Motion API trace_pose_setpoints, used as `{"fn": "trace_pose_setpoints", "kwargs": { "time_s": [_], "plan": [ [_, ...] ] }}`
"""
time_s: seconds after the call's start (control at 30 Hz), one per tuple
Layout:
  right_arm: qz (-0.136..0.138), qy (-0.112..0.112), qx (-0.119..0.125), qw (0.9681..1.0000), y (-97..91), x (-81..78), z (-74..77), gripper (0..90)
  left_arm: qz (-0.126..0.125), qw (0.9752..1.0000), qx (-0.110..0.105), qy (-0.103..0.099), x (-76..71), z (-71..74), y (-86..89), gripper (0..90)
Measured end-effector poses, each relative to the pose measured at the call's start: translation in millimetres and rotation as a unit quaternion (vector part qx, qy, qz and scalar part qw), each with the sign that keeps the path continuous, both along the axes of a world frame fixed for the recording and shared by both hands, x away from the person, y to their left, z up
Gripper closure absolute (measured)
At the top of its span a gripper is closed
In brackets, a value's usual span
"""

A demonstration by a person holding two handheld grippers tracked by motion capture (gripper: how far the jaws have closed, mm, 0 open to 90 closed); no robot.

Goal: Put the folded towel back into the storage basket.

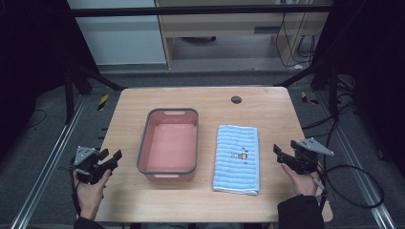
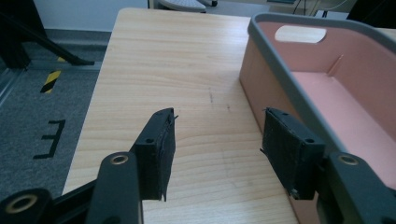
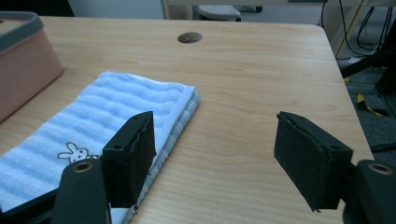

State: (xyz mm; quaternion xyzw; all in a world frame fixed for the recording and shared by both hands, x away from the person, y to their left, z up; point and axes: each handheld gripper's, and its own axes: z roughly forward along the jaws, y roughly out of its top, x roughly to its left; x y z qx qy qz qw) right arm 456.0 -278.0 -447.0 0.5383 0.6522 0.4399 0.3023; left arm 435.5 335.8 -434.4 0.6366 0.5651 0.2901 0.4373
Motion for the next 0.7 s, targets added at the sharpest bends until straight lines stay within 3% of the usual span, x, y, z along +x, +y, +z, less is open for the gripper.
{"fn": "trace_pose_setpoints", "kwargs": {
  "time_s": [0.17,0.7],
  "plan": [
    [0.009,-0.015,-0.003,0.9998,2.7,-2.3,7.5,28.9,-0.009,0.9999,0.001,-0.014,-4.0,9.0,-5.2,42.2],
    [0.028,-0.026,-0.008,0.9992,13.0,-4.0,26.4,29.7,-0.056,0.9973,0.013,-0.046,-14.8,33.5,-39.3,38.9]
  ]
}}
